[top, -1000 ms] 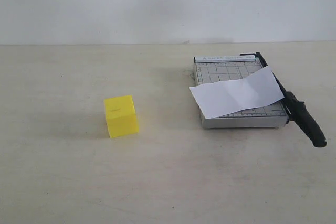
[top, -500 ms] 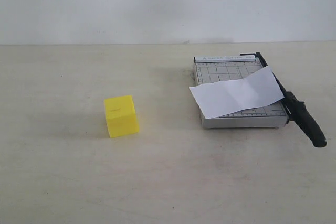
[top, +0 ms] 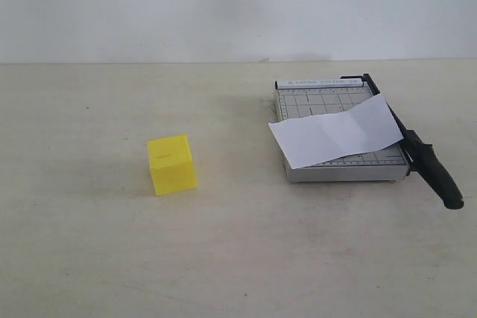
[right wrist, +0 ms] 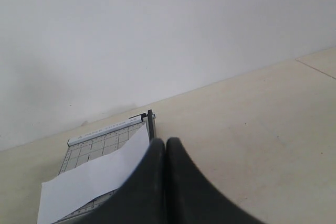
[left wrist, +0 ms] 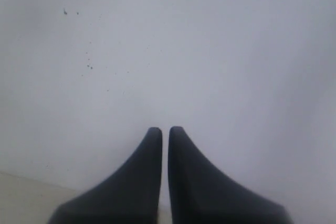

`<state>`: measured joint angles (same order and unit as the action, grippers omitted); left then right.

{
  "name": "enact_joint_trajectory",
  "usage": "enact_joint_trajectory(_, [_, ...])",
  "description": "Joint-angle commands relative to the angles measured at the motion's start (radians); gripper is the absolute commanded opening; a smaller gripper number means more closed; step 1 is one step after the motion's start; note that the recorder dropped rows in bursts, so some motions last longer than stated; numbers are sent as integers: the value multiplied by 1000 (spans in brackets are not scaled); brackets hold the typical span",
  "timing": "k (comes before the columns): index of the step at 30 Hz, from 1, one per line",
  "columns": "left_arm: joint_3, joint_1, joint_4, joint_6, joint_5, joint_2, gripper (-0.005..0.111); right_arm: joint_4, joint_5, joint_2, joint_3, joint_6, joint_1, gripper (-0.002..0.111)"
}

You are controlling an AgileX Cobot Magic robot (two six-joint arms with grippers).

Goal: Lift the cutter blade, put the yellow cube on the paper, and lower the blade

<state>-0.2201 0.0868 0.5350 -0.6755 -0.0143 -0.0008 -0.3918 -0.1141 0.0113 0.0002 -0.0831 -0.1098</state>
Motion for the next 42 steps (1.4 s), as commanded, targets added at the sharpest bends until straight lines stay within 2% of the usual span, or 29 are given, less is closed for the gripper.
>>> enact_joint_trajectory(1, [-57, 4, 8, 7, -43, 1, 5, 5, 9, -3, 0, -1, 4, 0])
enact_joint_trajectory(9, [-131, 4, 34, 9, -68, 1, 5, 5, 9, -3, 0, -1, 4, 0])
enact_joint_trajectory(16, [-135, 4, 32, 32, -19, 1, 5, 5, 9, -3, 0, -1, 4, 0])
enact_joint_trajectory(35, [-135, 4, 52, 75, -39, 1, 5, 5, 9, -3, 0, -1, 4, 0])
enact_joint_trajectory(42, [-181, 4, 52, 108, -44, 1, 5, 5, 9, -3, 0, -1, 4, 0])
